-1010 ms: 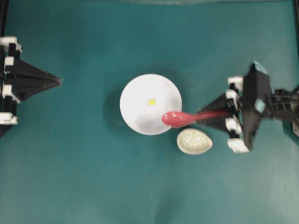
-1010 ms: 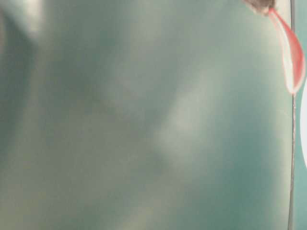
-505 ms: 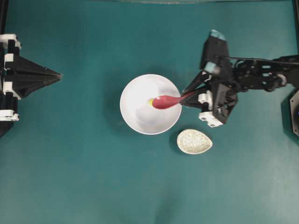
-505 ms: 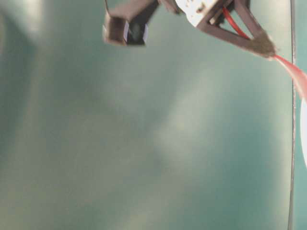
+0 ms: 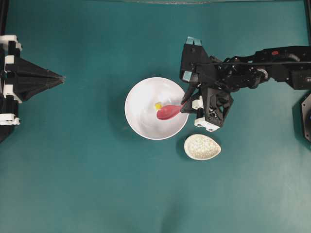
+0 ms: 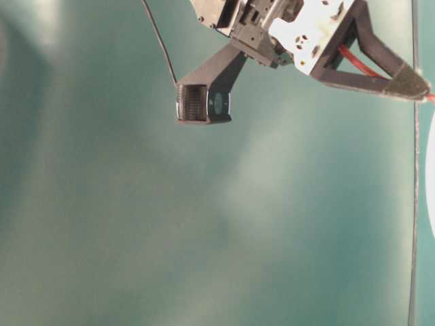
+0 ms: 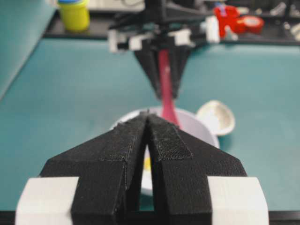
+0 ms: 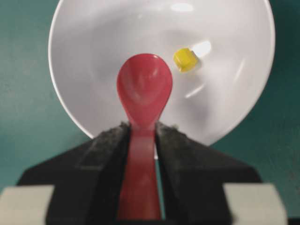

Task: Scoop the yellow hexagonal prism block from the bowl with a spoon using the right arm.
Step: 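Lower the spoon bowl into the white bowl beside the yellow block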

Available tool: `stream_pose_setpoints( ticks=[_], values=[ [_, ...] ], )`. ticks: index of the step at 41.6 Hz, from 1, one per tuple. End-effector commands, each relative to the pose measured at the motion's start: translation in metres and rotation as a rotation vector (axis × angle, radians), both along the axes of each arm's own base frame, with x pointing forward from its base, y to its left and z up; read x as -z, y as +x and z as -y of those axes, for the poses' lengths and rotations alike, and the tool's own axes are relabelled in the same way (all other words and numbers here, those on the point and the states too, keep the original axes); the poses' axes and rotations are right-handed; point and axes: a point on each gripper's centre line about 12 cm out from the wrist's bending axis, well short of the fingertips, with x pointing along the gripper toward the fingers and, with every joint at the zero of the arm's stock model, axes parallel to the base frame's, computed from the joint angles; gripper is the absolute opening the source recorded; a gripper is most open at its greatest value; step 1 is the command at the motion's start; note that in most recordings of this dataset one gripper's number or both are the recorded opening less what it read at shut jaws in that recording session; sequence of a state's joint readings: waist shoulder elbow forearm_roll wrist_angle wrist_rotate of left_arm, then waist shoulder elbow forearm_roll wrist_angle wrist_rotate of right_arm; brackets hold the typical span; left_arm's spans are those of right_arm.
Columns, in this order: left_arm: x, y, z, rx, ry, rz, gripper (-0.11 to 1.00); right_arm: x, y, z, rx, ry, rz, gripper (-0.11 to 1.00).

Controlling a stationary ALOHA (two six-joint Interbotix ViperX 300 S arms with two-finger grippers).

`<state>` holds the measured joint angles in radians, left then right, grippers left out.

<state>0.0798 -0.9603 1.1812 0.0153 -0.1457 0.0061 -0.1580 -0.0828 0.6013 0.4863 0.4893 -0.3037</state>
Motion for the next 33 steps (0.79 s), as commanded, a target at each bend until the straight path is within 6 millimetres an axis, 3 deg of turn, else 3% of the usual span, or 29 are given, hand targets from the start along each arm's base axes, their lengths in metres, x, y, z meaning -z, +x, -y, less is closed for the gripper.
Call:
stream_pose_setpoints(
  ticks=[1,33],
  values=[
    [-0.0023,0.0020,-0.0007,-0.002,0.003,0.003,0.00,-0.0113,0.0035,0.0010,-0.007,-0.012,0.015,0.26],
    [-0.0021,0.0020,-0.0007,-0.002,0.003,0.001,0.00,-0.0023,0.0131,0.0081,-0.006,-0.075,-0.068,0.26]
  ],
)
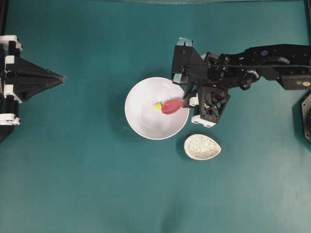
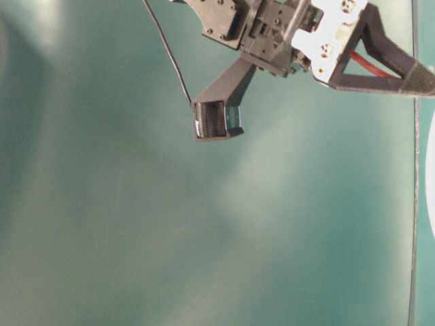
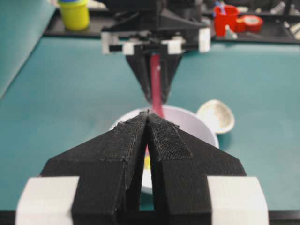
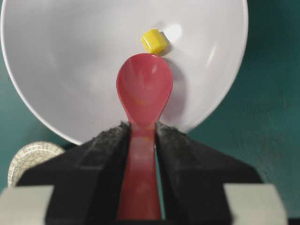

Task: Scoop the yellow hexagonal prism block from the bowl with a spoon using the right arm.
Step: 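Lower the spoon bowl into the white bowl beside the yellow block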

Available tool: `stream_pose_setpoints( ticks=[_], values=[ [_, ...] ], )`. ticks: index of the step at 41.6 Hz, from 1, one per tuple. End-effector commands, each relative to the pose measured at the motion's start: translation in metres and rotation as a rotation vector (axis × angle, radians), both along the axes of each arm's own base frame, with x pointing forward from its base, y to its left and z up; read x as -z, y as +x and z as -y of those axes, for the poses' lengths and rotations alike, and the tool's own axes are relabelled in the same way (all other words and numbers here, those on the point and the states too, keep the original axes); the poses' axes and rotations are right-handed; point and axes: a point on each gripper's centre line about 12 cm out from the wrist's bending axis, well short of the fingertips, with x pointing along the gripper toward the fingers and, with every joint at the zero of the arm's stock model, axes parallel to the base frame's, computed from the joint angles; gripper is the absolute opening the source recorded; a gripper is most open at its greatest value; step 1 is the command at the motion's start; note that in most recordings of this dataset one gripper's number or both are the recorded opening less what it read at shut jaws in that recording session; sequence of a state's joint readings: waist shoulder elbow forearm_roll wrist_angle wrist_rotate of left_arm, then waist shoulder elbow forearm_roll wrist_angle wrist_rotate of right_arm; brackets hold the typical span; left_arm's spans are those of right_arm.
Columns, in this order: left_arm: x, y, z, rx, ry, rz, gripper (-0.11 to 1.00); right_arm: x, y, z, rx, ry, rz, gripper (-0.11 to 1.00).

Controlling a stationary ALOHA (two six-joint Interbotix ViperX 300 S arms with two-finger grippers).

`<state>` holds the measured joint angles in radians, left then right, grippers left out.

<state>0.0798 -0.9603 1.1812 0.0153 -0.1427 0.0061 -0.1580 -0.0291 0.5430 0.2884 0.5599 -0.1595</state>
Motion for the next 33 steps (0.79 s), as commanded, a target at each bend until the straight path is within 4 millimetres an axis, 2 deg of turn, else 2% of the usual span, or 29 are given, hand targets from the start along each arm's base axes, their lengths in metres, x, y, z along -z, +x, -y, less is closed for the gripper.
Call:
stream_pose_setpoints(
  ticks=[1,24,33],
  values=[
    [-0.002,0.002,-0.001,-0.002,0.003,0.004,0.00,-0.010,0.007,-0.002,-0.009,-0.006,0.029,0.26],
    [-0.003,0.002,-0.001,-0.002,0.003,0.006,0.00,0.003,0.024,0.000,-0.018,-0.013,0.009,0.26],
    [-0.003,0.002,-0.001,-0.002,0.003,0.006,0.00,0.002,0.031,0.002,-0.008,-0.031,0.054,0.26]
  ],
)
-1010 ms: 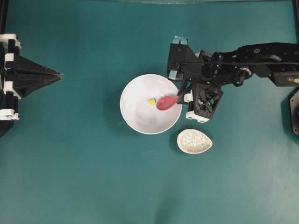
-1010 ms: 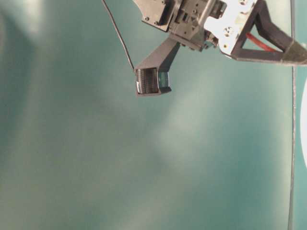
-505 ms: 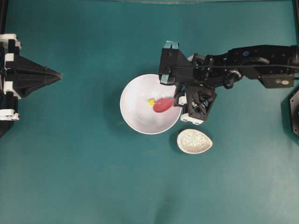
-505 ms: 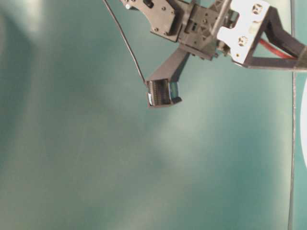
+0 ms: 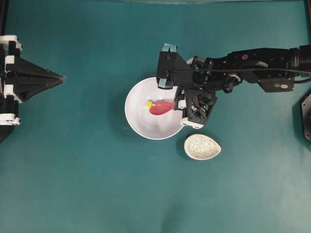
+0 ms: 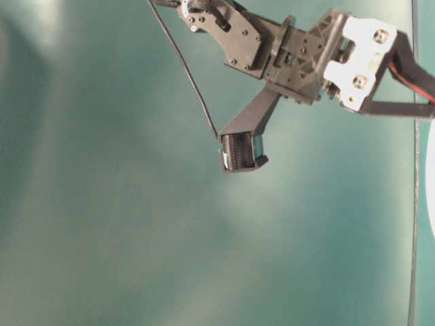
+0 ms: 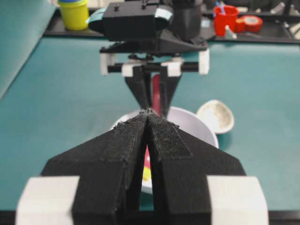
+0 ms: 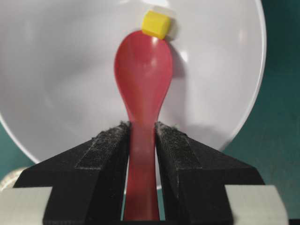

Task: Scoop the yellow hexagonal prism block from the bowl with a spoon using the right arm.
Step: 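Push the spoon under the yellow block and tilt it up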

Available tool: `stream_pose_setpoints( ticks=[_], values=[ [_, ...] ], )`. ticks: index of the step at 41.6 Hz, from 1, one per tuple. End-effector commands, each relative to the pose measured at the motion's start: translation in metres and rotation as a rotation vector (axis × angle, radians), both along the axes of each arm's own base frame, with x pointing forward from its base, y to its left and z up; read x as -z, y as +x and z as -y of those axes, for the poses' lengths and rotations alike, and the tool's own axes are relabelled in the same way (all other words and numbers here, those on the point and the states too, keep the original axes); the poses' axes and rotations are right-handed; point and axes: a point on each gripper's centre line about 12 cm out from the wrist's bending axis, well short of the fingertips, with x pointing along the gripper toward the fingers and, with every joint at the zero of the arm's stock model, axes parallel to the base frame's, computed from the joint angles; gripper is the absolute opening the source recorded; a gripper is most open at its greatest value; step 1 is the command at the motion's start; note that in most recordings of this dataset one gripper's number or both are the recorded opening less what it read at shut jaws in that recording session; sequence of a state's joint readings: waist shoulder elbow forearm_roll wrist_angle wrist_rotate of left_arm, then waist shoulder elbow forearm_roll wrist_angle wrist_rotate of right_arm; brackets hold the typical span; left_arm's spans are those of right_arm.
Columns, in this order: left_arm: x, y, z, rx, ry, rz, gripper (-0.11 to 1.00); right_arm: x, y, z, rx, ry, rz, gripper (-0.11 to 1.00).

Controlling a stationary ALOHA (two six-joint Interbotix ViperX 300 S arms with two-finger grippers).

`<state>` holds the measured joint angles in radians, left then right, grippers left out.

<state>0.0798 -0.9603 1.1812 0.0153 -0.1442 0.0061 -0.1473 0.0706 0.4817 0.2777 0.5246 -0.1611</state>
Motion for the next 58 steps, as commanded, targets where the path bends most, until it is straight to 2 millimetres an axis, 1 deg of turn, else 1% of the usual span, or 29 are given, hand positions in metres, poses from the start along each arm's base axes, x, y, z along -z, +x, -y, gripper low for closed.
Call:
stream_pose_setpoints(
  ticks=[1,36,58],
  values=[
    [-0.002,0.002,-0.001,-0.002,0.003,0.004,0.00,-0.016,0.008,0.002,0.001,-0.019,0.065,0.26],
    [-0.002,0.002,-0.001,-0.003,0.001,0.000,0.00,-0.026,0.021,0.009,0.025,-0.083,0.217,0.26],
    [-0.001,0.002,-0.001,-0.003,0.001,-0.005,0.00,-0.029,0.022,-0.001,0.020,-0.092,0.281,0.26]
  ],
)
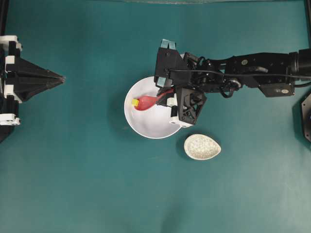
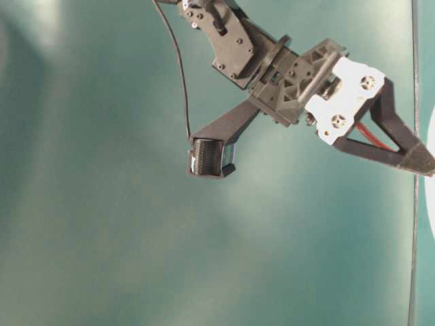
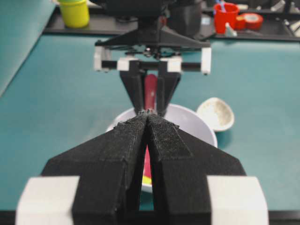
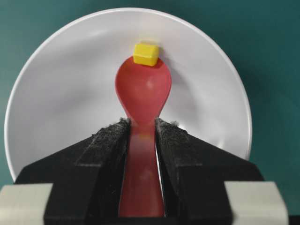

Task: Scoop the yellow hexagonal prism block from the bowl with a spoon using the right arm.
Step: 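Push the spoon under the yellow block and tilt it up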

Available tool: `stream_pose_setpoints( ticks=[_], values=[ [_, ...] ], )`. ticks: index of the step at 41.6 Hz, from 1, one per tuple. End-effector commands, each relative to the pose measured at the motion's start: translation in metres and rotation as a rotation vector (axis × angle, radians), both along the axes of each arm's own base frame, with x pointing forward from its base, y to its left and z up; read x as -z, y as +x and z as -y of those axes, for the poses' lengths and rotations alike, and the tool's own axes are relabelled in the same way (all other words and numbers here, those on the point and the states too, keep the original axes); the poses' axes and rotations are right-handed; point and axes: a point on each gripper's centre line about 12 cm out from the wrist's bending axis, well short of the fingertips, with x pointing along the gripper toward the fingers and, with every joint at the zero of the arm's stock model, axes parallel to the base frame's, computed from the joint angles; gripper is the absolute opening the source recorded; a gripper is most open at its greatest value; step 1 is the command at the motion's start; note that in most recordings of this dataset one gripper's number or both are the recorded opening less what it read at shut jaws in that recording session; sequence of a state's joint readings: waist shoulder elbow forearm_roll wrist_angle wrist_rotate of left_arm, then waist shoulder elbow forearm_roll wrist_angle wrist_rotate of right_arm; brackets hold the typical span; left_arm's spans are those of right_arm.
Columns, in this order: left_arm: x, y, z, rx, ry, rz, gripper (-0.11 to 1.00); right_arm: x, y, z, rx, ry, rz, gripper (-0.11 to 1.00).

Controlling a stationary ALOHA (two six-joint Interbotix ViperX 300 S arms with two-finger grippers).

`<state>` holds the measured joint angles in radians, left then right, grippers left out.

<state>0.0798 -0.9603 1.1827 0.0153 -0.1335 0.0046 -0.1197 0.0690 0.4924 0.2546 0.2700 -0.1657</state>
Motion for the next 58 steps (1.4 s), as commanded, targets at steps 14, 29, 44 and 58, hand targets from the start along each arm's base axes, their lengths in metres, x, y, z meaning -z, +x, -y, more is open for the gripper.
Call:
stream_pose_setpoints(
  ticks=[14,29,44,58],
  values=[
    [-0.004,0.002,-0.001,-0.002,0.004,0.009,0.00,-0.019,-0.006,-0.005,0.022,-0.016,0.137,0.26],
    [-0.004,0.002,-0.001,-0.002,0.004,0.009,0.00,-0.022,-0.013,-0.011,0.028,-0.028,0.206,0.26],
    [-0.004,0.002,-0.001,-0.002,0.004,0.009,0.00,-0.036,-0.022,-0.017,0.040,-0.065,0.362,0.26],
    [-0.003,0.002,-0.001,-0.002,0.003,0.004,0.00,-0.065,-0.044,-0.018,0.072,-0.108,0.585,0.26]
  ],
)
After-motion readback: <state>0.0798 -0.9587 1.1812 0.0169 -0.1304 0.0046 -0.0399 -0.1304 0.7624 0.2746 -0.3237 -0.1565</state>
